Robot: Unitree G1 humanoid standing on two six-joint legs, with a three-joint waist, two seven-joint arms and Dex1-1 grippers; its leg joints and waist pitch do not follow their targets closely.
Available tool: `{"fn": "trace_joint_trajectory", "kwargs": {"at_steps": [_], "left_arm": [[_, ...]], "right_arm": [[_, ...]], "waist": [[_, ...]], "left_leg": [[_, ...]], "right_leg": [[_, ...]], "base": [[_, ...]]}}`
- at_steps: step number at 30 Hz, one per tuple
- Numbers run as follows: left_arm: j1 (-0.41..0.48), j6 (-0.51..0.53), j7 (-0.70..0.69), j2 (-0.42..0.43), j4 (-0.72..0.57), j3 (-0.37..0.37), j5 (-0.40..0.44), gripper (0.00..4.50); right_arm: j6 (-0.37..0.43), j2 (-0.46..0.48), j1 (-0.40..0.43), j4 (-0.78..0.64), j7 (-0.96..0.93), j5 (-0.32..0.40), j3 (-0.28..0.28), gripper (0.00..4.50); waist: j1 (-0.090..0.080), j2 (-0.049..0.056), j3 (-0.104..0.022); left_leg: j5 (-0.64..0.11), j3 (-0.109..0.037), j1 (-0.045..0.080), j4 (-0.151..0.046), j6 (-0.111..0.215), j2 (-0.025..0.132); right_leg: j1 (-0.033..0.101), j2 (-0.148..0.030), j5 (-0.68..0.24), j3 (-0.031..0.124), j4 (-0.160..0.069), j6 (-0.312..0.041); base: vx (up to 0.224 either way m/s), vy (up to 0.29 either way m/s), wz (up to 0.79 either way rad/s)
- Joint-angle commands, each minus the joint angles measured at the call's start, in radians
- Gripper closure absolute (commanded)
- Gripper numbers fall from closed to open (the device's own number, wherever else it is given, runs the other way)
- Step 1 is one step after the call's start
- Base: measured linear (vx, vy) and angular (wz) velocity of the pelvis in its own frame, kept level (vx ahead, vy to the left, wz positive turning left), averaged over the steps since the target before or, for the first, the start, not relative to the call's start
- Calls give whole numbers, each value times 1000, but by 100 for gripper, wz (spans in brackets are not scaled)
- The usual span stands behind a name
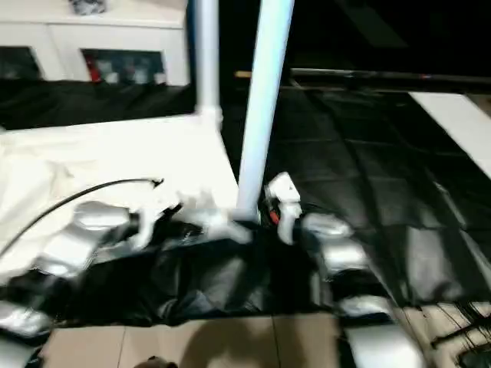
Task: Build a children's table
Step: Rotate leg to tighten
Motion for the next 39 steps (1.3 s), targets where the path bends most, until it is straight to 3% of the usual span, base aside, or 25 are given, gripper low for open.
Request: {"fn": "trace_joint_trajectory", "kwargs": {"at_steps": [1,6,9,10,13,18,25,29,36,39], "left_arm": [[-70,0,132,-77,-25,23,-13,450],[-89,5,235,-148,9,20,15,450],[-89,-7,231,-158,8,21,11,450],[-83,-17,204,-150,1,14,9,450],[-68,-21,157,-129,-22,7,1,450],[-39,-34,51,-77,-63,-2,-23,450],[-18,-50,-66,-8,-85,-6,-46,450],[-11,-52,-154,41,-91,-10,-65,450],[-6,-27,-249,88,-111,-20,-92,450],[-4,-27,-256,93,-114,-20,-93,450]], "right_arm": [[3,111,-11,34,-31,6,62,187],[-17,203,-71,95,-259,-27,39,187],[-34,223,-81,95,-229,-22,31,187],[-33,219,-84,95,-199,-11,23,132],[-32,199,-87,100,-164,-3,21,113],[-72,135,-82,108,-112,-34,54,67],[-87,50,-56,73,95,-35,79,67],[-69,-12,-27,17,291,-5,97,67],[-73,-74,3,-24,452,-2,132,130],[-70,-83,10,-31,472,-9,142,151]], "waist": [[-8,5,-68],[-19,4,-73],[-20,2,-75],[-19,1,-77],[-19,0,-78],[-23,0,-76],[-27,5,-76],[-15,7,-76],[8,10,-73],[9,9,-75]], "left_leg": [[-348,-33,35,-78,-38,44],[-322,-29,29,-76,-25,41],[-302,-27,27,-75,-13,42],[-269,-25,22,-75,-1,42],[-237,-23,19,-72,17,42],[-236,-23,17,-73,22,42],[-234,-21,19,-70,36,44],[-235,-19,20,-69,40,48],[-272,-19,28,-72,18,51],[-270,-20,28,-72,14,51]], "right_leg": [[26,-86,-464,40,-96,-163],[27,-82,-394,41,-91,-172],[31,-81,-347,42,-87,-177],[36,-80,-291,42,-80,-188],[40,-78,-233,41,-73,-207],[42,-80,-247,42,-73,-213],[42,-78,-223,42,-71,-231],[43,-76,-219,40,-69,-240],[36,-78,-285,41,-74,-229],[36,-78,-279,42,-72,-230]], "base": [[0,0,0],[0,0,0],[0,0,0],[0,0,0],[0,0,0],[0,0,0],[0,0,0],[0,0,0],[0,0,0],[0,0,0]]}}
